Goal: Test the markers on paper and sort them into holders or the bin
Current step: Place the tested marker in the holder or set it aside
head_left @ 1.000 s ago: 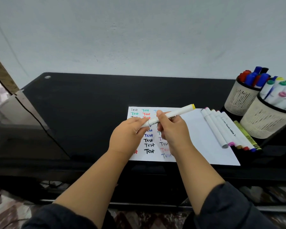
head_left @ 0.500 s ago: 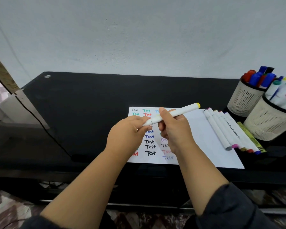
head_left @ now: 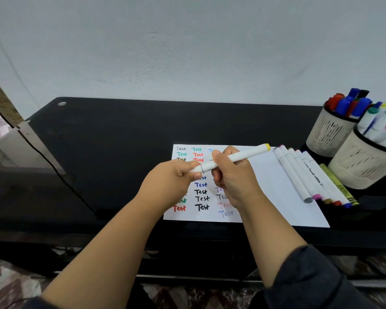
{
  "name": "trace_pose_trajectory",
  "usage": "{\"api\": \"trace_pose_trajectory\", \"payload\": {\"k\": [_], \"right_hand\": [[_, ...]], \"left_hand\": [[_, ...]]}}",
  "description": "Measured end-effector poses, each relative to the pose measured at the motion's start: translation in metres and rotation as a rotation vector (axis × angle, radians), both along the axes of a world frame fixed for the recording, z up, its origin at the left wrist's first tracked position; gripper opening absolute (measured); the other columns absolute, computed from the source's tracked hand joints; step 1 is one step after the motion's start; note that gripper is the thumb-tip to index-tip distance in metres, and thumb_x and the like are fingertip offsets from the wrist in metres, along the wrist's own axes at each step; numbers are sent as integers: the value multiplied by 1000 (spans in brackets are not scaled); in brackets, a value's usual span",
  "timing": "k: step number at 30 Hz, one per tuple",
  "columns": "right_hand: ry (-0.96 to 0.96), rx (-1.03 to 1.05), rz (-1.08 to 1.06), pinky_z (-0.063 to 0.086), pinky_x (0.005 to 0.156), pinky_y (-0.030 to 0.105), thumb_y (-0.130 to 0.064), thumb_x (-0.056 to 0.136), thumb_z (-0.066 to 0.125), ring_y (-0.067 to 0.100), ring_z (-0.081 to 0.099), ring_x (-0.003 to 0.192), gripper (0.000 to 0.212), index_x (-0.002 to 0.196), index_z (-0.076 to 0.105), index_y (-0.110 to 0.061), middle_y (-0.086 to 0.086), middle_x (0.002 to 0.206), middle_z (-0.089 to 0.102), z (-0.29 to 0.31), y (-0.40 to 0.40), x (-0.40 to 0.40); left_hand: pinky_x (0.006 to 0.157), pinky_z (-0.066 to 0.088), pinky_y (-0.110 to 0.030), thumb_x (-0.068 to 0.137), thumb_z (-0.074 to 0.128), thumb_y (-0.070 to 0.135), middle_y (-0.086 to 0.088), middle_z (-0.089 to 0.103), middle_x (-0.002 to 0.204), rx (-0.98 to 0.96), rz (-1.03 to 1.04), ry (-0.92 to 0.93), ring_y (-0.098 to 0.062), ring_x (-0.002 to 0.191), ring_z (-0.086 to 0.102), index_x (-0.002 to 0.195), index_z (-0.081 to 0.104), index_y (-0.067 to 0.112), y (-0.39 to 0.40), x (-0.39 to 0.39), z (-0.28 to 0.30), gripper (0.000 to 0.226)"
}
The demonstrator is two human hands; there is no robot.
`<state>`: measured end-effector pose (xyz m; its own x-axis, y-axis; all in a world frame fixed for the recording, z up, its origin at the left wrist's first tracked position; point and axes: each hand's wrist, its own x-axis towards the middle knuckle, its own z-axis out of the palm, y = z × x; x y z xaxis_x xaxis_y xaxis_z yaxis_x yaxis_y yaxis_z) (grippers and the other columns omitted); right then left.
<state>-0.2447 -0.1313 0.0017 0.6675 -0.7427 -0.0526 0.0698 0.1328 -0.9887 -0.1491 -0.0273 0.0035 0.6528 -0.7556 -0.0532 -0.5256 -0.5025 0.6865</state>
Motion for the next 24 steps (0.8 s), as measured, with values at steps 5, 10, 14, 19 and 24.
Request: {"api": "trace_pose_trajectory", "payload": {"k": [5, 10, 14, 19, 24], "right_hand": [[67, 77, -128, 32, 39, 17, -16, 93, 53, 5, 36, 38, 30, 66, 40, -16, -3, 43, 44, 2, 2, 7], [48, 150, -166, 26, 39, 19, -13, 90, 51, 9, 31, 40, 25, 68, 42, -16, -1, 44, 40, 1, -2, 8], [-81, 227, -237, 21, 36, 14, -8, 91, 50, 5, 30, 35, 28, 66, 41, -19, -4, 41, 38, 1, -24, -1], [-17, 206, -291, 24, 38, 18, -14, 91, 53, 7, 32, 38, 27, 65, 45, -18, -3, 43, 42, 0, -49, -15], [27, 132, -231, 34, 42, 18, -22, 94, 55, 7, 45, 45, 14, 83, 60, -16, 2, 56, 59, 0, -55, -10]], "left_hand": [[63, 37, -21, 97, 43, 41, 14, 50, 87, 66, -8, -293, -7, 78, 48, 131, 52, 32, -3, -4, 0, 36], [70, 34, -19, 98, 38, 41, 16, 50, 99, 23, -39, -470, -3, 85, 42, 131, 52, 31, -3, -12, 1, 37], [71, 43, -26, 97, 45, 38, 11, 60, 96, 16, 23, -94, -9, 84, 55, 126, 57, 31, 3, 0, 6, 32], [62, 39, -20, 96, 47, 38, 9, 62, 103, -19, 67, -67, -5, 84, 55, 123, 58, 33, 11, 6, 3, 30], [79, 33, -18, 95, 46, 42, 14, 54, 128, -13, 56, -187, -5, 108, 50, 132, 51, 35, -1, 1, -6, 38]]}}
